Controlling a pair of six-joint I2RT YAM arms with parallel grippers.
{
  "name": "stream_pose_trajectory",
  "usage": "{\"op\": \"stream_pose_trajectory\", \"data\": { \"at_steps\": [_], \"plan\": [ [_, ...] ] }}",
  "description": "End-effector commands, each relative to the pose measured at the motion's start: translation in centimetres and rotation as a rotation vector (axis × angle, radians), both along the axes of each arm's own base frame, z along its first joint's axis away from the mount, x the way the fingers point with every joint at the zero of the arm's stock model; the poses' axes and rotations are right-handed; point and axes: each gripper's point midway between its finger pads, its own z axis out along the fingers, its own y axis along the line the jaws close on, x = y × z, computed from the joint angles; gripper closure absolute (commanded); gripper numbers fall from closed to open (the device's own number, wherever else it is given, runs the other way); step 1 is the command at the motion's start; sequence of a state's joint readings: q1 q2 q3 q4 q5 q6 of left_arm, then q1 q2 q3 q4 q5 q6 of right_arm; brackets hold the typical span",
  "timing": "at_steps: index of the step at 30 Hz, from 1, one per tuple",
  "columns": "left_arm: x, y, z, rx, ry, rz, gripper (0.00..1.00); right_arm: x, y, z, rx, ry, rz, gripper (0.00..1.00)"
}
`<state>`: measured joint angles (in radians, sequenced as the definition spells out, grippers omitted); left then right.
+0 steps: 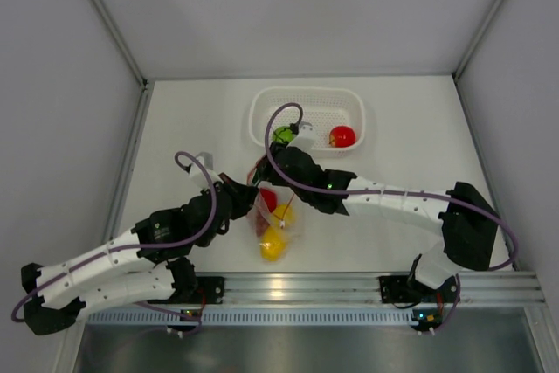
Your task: Open the zip-top bag and remove the fake food
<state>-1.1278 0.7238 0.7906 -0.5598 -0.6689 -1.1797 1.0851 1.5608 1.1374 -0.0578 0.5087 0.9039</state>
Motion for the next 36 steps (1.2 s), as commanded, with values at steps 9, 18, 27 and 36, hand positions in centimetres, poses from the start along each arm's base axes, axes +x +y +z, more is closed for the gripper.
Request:
{"op": "stream_pose_trajectory", "data": {
  "at_steps": [9,18,27,36],
  "plan": [
    [-0.5,-0.5,1.0,-0.006,-0.043,-0.067,1.00,1.6,1.6,1.0,0.082,-0.014,0.015,0.64],
    [-0.6,-0.2,1.0,0.007,-0.055,-0.074,1.00,2.1,2.1,0.5,0.104,-0.047,0.060,0.85],
    [-0.5,0.6,1.4,0.017,-0.081,-0.058,1.00,1.5,1.7,3.2,0.101,-0.171,0.120,1.00],
    [0.0,2.1,2.2,0.035,-0.130,-0.010,1.00,-2.0,2.1,5.3,-0.002,-0.348,0.281,1.00]
  ]
}}
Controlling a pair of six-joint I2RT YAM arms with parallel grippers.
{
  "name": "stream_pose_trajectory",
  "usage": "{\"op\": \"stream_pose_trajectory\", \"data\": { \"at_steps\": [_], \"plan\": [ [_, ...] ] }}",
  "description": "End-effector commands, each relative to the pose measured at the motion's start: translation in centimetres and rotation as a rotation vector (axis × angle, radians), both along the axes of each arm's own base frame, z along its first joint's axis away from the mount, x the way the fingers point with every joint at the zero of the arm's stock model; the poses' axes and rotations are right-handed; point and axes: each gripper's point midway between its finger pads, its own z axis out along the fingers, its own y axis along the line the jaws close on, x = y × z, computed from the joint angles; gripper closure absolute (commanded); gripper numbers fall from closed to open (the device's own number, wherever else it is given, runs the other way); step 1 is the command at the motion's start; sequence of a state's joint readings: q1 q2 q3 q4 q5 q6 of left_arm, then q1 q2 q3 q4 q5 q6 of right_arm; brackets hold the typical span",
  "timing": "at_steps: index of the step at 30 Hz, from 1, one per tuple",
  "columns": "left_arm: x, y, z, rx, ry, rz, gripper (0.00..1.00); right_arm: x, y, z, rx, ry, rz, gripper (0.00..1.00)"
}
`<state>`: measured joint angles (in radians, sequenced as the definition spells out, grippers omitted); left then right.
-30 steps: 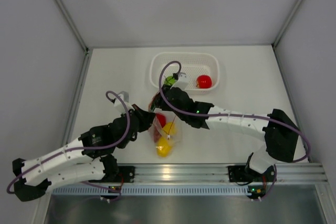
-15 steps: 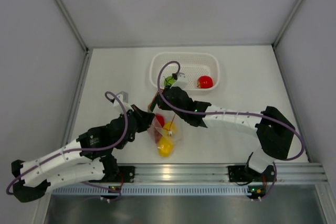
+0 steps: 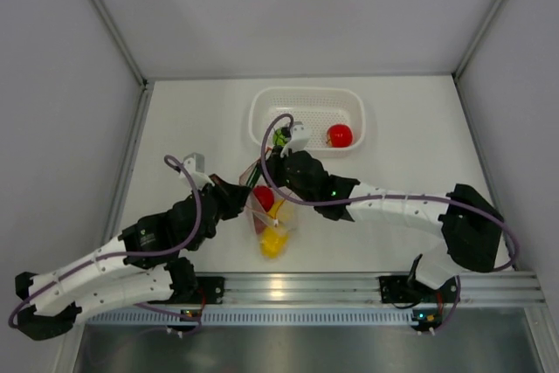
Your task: Open the zip-top bag and remove the fake food
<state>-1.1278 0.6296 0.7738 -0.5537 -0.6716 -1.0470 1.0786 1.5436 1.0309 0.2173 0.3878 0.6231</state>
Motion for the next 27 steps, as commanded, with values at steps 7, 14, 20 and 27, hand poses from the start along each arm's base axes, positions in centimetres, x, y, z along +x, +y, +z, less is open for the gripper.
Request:
{"op": "stream_pose_trajectory", "data": {
  "at_steps": [7,14,20,27],
  "plan": [
    [0.7,0.8,1.5,-0.008,-0.054,0.045,1.00,-5.1,0.4,7.2,0.054,-0.265,0.191,1.00],
    [0.8,1.3,1.9,-0.010,-0.062,0.064,1.00,-7.4,-0.9,10.1,0.069,-0.354,0.231,1.00],
    [0.8,0.9,1.4,0.010,-0.051,0.055,1.00,-7.7,-3.0,14.0,0.128,-0.410,0.196,1.00],
    [0.7,0.6,1.1,0.013,-0.045,0.042,1.00,-7.4,-4.3,17.2,0.144,-0.438,0.150,1.00]
  ]
}}
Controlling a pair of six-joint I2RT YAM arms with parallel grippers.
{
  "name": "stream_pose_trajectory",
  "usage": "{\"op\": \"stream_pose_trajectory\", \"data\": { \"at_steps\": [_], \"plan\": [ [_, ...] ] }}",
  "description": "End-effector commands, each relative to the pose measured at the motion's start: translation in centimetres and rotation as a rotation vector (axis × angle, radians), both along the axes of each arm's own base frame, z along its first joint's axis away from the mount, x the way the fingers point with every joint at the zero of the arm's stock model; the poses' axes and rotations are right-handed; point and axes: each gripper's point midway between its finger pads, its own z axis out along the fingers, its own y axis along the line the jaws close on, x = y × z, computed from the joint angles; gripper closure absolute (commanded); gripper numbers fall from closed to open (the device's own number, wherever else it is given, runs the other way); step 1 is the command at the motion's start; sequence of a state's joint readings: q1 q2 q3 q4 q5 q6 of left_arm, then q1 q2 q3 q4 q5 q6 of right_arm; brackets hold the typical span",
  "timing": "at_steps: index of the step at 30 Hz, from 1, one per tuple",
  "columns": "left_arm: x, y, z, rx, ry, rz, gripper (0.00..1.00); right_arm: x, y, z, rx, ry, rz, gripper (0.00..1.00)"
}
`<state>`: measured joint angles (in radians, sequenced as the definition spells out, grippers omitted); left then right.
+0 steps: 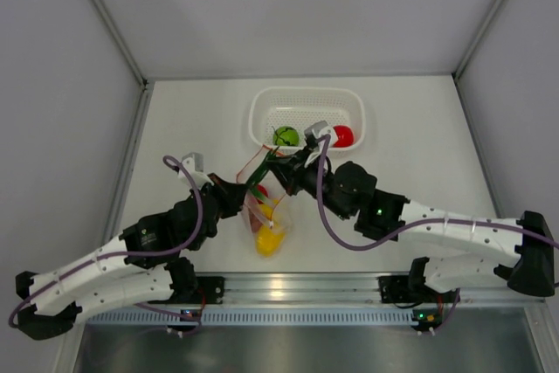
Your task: Open the zip-top bag and remove the fake food
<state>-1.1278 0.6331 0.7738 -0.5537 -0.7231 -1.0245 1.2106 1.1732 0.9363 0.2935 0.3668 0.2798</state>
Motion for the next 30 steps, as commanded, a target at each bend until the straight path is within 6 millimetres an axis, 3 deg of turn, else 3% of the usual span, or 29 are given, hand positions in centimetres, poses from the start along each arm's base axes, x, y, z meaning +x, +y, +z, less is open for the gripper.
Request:
{"op": "stream_pose_trajectory", "data": {
  "at_steps": [1,12,30],
  "plan": [
    [0.1,-0.1,1.2,-0.022,-0.020,0.000,1.00,-0.1,-1.1,4.9,0.088,-0.052,-0.036,1.00],
    [-0.1,-0.2,0.7,-0.015,-0.013,-0.012,1.00,1.0,-3.3,9.6,0.137,-0.093,-0.146,1.00],
    [0.0,-0.2,-0.6,0.011,0.001,-0.005,1.00,0.4,-7.6,22.2,0.423,-0.197,-0.192,1.00]
  ]
}}
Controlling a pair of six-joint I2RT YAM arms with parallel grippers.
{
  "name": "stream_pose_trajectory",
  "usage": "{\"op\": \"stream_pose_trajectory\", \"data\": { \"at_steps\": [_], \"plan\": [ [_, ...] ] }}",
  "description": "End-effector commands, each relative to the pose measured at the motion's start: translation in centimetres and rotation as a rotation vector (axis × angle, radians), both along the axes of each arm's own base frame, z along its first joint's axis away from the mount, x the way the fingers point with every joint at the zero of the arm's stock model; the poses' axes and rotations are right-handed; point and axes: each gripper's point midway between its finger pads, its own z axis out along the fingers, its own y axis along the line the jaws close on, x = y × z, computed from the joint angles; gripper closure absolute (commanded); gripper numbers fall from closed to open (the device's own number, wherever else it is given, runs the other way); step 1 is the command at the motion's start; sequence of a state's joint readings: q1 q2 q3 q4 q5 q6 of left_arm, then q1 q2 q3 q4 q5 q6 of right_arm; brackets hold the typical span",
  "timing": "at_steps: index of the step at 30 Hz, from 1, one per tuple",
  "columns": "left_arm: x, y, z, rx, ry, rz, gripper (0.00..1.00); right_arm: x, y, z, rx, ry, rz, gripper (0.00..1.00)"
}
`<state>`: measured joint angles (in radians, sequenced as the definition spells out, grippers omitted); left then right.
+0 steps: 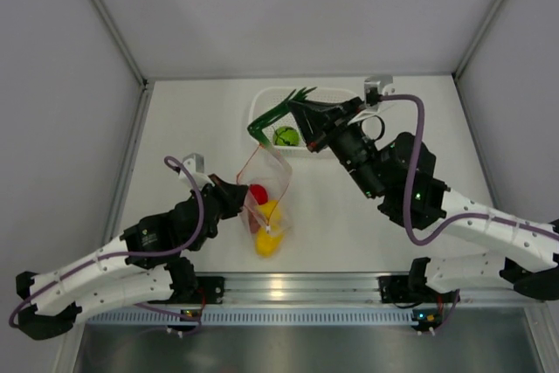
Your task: Open the zip-top bag and remove the fake food
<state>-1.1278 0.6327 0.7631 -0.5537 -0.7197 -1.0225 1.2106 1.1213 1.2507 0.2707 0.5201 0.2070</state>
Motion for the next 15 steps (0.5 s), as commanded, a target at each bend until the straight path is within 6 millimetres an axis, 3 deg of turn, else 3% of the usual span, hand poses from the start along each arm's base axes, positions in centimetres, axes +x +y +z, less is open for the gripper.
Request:
{"op": "stream_pose_trajectory", "data": {
  "at_steps": [1,4,8,9,11,12,14,15],
  "plan": [
    [0.0,-0.2,-0.2,0.002,-0.004,-0.003,1.00,-0.4,-2.6,6.2,0.131,-0.074,-0.038,1.00],
    [-0.1,-0.1,0.1,-0.003,-0.009,-0.011,1.00,0.6,-3.2,7.6,0.086,-0.098,-0.111,1.00],
    [-0.3,0.4,0.2,0.000,-0.013,-0.008,1.00,3.0,-3.4,6.9,-0.017,-0.090,-0.207,1.00],
    [-0.3,0.6,0.3,0.000,-0.016,-0.007,1.00,4.1,-4.3,7.1,-0.022,-0.084,-0.238,1.00],
    [-0.4,0.7,0.5,0.002,-0.019,-0.011,1.00,5.3,-3.8,5.9,-0.068,-0.075,-0.220,1.00],
    [-0.4,0.8,0.5,0.003,-0.021,-0.013,1.00,7.1,-4.9,5.4,-0.059,-0.051,-0.248,1.00],
    [-0.5,0.8,0.9,0.007,-0.028,-0.025,1.00,8.6,-4.6,4.1,-0.090,-0.045,-0.216,1.00],
    [-0.6,0.9,1.0,0.013,-0.028,-0.026,1.00,10.4,-5.0,2.9,-0.122,-0.037,-0.232,1.00]
  ]
}}
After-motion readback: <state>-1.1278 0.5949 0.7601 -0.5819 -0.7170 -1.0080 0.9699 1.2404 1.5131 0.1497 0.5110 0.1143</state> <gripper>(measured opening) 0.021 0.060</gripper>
